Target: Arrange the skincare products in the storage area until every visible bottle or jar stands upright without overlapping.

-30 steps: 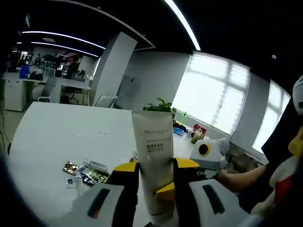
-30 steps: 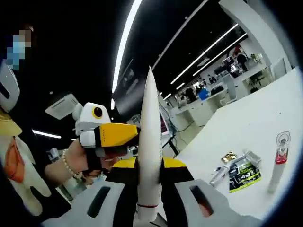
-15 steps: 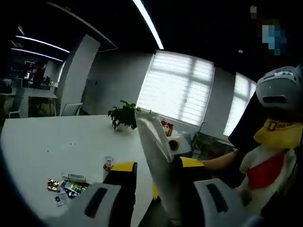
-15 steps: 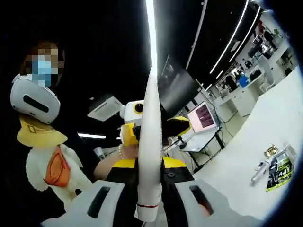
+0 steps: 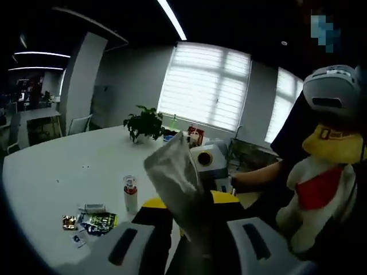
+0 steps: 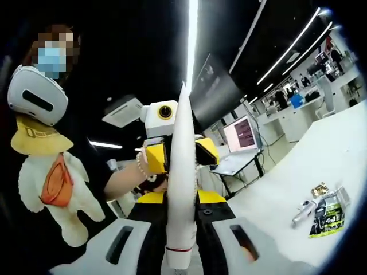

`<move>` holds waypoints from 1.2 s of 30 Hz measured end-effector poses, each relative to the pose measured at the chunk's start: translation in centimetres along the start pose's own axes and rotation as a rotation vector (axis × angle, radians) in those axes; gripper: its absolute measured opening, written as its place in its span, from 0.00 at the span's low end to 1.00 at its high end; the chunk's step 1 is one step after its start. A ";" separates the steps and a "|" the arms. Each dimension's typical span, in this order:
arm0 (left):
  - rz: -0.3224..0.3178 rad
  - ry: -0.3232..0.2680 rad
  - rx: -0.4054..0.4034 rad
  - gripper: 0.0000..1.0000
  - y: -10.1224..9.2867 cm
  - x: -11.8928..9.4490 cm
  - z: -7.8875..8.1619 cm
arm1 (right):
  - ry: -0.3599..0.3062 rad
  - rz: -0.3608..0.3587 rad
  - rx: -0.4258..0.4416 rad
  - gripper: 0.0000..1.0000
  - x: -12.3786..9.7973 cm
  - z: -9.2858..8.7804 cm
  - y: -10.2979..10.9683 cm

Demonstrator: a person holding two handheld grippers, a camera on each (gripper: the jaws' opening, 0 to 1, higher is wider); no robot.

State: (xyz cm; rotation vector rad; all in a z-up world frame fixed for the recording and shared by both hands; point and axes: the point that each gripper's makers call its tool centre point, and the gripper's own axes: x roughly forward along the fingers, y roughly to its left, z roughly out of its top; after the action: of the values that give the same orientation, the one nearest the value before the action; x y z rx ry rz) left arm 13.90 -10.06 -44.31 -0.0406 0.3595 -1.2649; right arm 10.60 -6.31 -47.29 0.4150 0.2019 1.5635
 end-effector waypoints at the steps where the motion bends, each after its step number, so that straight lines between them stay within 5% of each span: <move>1: -0.003 0.004 0.002 0.24 0.0 0.0 0.0 | 0.000 0.003 -0.007 0.17 0.0 0.0 0.0; 13: -0.014 0.078 0.133 0.22 -1.1 -0.4 0.6 | -0.035 0.055 -0.116 0.17 -0.1 0.6 0.4; 20: 0.029 0.144 0.136 0.21 -0.7 -0.2 0.2 | 0.005 -0.006 -0.198 0.19 -0.4 0.2 -1.0; 27: 0.080 0.267 0.272 0.18 -0.1 0.8 -1.2 | 0.071 -0.077 -0.204 0.23 -0.7 -1.0 -2.5; 36: 0.053 0.288 0.312 0.17 -0.2 1.7 -2.1 | 0.117 -0.124 -0.236 0.22 -1.6 -1.8 -3.2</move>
State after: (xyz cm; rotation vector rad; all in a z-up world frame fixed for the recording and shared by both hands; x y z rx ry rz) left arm 13.55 -11.34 -46.65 0.4174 0.4038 -1.2638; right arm 12.83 -7.54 -50.37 0.1237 0.1281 1.4704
